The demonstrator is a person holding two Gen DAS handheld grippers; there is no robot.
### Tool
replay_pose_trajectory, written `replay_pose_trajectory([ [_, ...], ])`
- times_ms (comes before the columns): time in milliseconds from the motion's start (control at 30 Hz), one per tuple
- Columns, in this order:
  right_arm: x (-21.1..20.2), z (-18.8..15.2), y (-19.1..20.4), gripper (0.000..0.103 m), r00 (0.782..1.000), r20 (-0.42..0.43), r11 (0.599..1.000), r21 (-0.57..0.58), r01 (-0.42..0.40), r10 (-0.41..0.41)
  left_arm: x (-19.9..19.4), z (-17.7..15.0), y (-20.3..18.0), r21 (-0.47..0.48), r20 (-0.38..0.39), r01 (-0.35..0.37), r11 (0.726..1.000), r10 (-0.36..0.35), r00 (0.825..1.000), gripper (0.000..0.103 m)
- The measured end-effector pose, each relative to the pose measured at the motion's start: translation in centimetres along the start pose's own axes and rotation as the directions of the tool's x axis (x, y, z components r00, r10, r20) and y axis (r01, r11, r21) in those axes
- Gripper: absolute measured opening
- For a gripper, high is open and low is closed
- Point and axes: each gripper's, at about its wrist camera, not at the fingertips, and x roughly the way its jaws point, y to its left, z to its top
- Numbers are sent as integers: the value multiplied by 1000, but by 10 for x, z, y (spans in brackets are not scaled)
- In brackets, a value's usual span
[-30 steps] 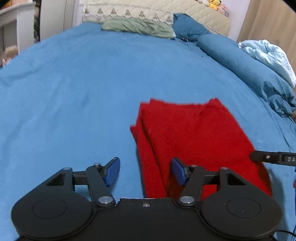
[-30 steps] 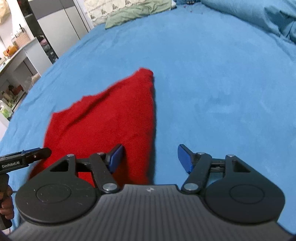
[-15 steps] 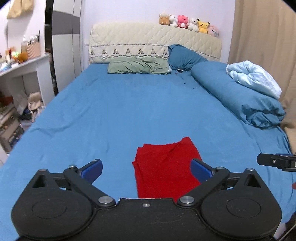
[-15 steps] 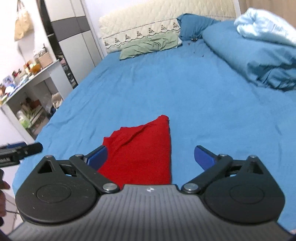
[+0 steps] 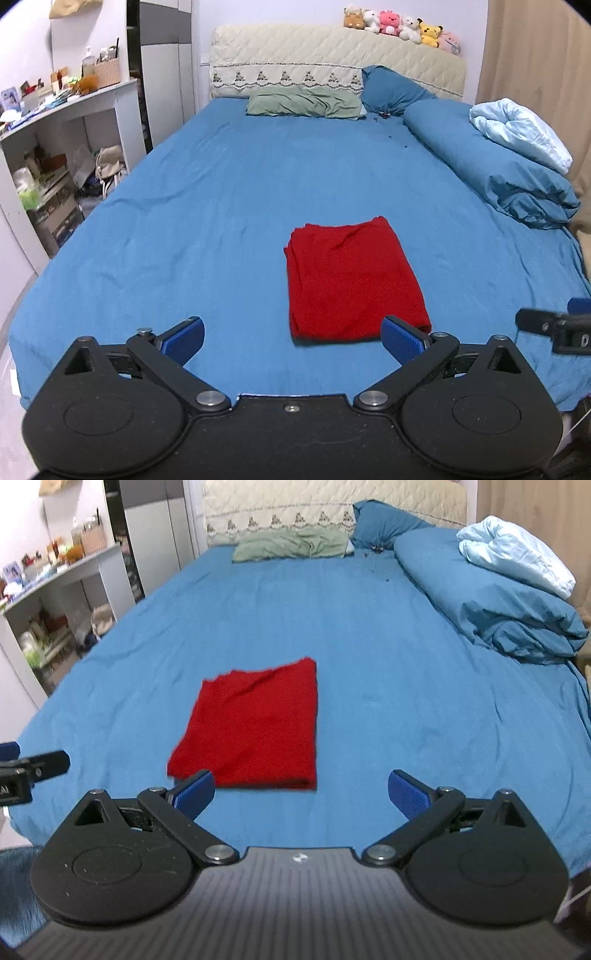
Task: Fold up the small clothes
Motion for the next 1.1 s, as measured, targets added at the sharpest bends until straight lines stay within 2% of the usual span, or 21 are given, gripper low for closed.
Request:
replay_pose_trajectory([
  [267,-7,-18,6,103,1000,-14,1000,-4,21,-21,-7,-12,1,-12,2,22,1000,-22,1000,103],
  [1100,-10,-16,7,103,1000,-10,1000,3,24,-24,-8,-15,-5,-4,10,42,999,-42,999,103],
])
